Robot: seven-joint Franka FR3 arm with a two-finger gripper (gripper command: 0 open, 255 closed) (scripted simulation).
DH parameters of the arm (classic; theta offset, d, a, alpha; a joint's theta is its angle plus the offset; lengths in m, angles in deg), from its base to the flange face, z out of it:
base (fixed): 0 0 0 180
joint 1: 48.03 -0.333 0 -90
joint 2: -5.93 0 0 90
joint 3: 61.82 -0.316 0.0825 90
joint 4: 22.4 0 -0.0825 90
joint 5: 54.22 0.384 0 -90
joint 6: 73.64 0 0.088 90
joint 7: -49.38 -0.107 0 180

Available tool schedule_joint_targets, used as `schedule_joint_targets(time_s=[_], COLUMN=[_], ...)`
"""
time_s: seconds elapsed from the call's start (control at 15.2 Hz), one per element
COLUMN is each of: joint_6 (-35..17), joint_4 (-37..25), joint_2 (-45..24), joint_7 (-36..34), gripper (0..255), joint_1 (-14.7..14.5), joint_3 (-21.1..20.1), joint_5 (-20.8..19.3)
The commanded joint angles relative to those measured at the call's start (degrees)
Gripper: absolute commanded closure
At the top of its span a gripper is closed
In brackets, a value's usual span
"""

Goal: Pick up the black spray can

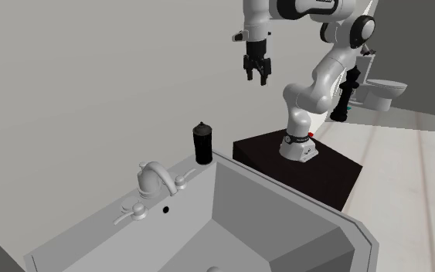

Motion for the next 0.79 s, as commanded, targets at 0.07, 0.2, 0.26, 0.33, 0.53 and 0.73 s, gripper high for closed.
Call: schedule_joint_targets(time_s=[0.07, 0.2, 0.26, 0.33, 0.53, 0.73], joint_6=[-1.3, -3.6, -4.7, -5.7, -8.5, -10.8], joint_4=[-0.6, -2.1, -2.9, -3.8, -6.8, -10.5], joint_2=[-2.2, -6.8, -9.0, -11.3, -18.2, -25.2], joint_7=[0.6, 1.9, 2.4, 3.0, 4.6, 6.0], gripper=[0, 0, 0, 0, 0, 0], joint_1=[-0.3, -0.9, -1.1, -1.4, -2.1, -2.7], joint_3=[-0.1, -0.3, -0.4, -0.5, -0.9, -1.5], joint_5=[-0.4, -1.3, -1.7, -2.2, -3.5, -4.9])
